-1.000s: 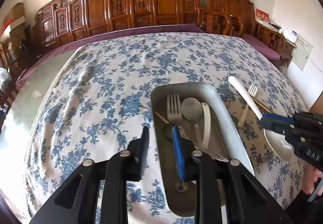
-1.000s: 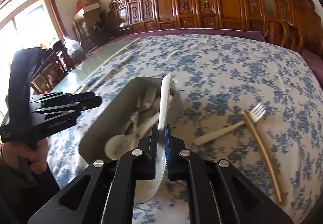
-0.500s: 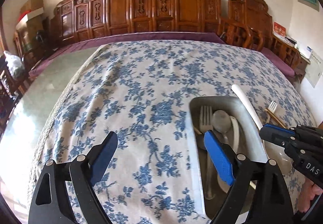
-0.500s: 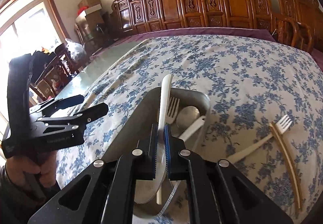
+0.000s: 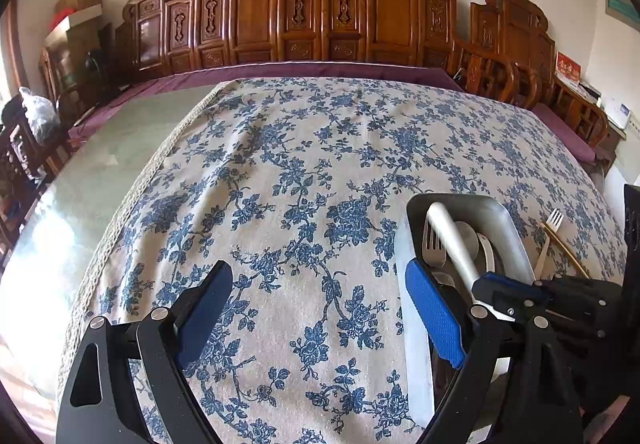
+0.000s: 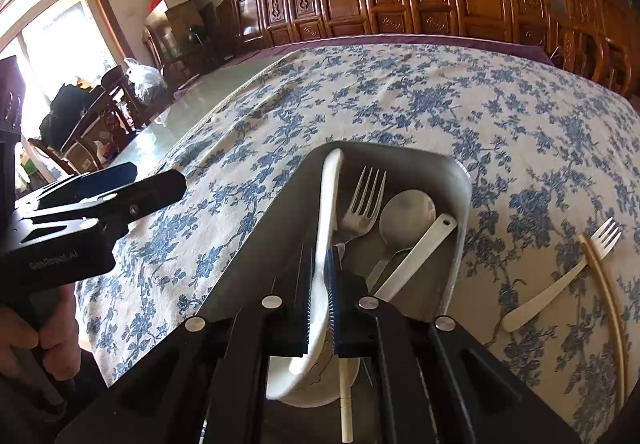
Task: Organize utensils
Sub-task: 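Lower the white plastic spoon into the tray and open the right gripper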
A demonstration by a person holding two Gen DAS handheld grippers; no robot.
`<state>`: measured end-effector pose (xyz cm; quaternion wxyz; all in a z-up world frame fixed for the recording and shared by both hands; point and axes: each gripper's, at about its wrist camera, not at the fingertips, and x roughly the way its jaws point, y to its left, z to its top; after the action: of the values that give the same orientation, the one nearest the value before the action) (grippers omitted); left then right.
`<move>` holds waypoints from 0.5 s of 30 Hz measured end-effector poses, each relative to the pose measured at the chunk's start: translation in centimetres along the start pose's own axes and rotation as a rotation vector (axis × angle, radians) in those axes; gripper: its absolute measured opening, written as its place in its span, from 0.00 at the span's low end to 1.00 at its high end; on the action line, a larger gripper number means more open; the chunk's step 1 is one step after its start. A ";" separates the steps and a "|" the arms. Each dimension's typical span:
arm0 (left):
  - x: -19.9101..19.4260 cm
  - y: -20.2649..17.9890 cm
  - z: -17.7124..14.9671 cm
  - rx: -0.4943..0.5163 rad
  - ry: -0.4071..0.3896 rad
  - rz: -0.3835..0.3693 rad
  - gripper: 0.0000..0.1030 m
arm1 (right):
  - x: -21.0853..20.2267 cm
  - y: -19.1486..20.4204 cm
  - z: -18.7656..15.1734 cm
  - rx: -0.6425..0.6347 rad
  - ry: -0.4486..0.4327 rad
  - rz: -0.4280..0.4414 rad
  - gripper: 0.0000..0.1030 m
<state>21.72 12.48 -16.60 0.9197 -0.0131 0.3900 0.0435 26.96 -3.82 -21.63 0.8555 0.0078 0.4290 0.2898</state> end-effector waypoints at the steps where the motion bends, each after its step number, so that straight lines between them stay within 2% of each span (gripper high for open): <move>1: 0.0 -0.1 0.0 0.001 0.000 0.000 0.82 | 0.0 -0.1 -0.1 0.001 -0.001 0.001 0.09; 8: 0.0 -1.0 -0.1 0.018 -0.003 -0.013 0.82 | -1.4 -1.0 -0.3 -0.004 -0.033 0.006 0.09; 15: -0.6 -2.9 0.0 0.040 -0.012 -0.060 0.82 | -6.5 -3.7 -0.1 -0.039 -0.104 -0.051 0.09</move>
<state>21.57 9.54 -16.25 0.9231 -0.0064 0.3845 0.0081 25.64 -10.20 -17.92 0.8838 -0.0045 0.3782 0.2754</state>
